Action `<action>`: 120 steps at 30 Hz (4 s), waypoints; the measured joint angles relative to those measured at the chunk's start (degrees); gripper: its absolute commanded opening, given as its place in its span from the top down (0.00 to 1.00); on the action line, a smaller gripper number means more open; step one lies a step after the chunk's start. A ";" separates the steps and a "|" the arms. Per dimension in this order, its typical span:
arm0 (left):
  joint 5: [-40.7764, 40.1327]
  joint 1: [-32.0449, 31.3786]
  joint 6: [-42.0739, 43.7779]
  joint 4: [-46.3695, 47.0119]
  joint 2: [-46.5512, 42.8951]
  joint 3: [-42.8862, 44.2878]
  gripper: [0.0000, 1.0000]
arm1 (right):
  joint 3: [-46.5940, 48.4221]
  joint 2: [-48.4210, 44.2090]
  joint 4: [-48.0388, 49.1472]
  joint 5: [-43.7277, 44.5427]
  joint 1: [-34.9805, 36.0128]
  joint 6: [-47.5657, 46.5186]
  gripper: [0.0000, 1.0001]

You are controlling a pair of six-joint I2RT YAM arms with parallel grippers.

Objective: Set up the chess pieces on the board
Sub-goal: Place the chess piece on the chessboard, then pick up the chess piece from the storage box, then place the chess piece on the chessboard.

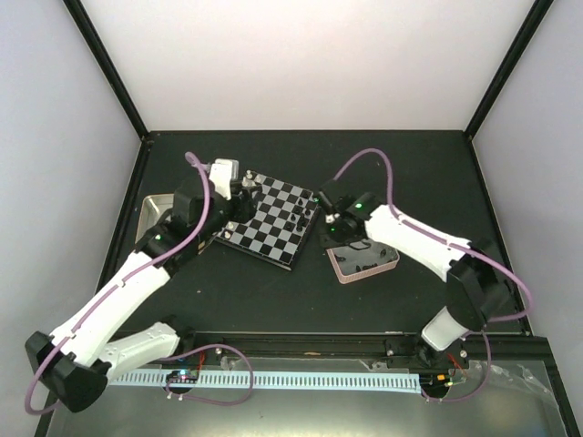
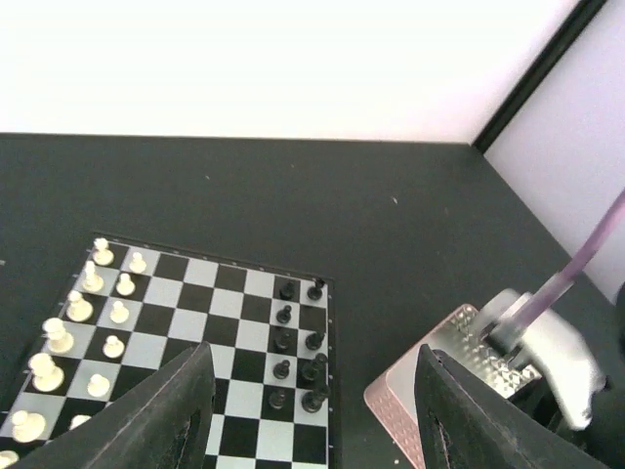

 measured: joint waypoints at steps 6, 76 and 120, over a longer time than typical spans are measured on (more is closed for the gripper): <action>-4.33 0.02 -0.85 0.11 -6.75 -1.66 0.40 | 9.31 11.17 0.55 -0.81 8.81 0.26 0.95; -5.95 0.35 0.20 -0.13 -9.27 -3.52 0.32 | -16.02 -5.05 4.39 18.75 -10.21 7.98 0.73; -5.88 0.35 -0.96 -2.32 -12.41 -3.52 0.32 | 0.44 3.85 12.74 8.57 1.38 0.94 0.96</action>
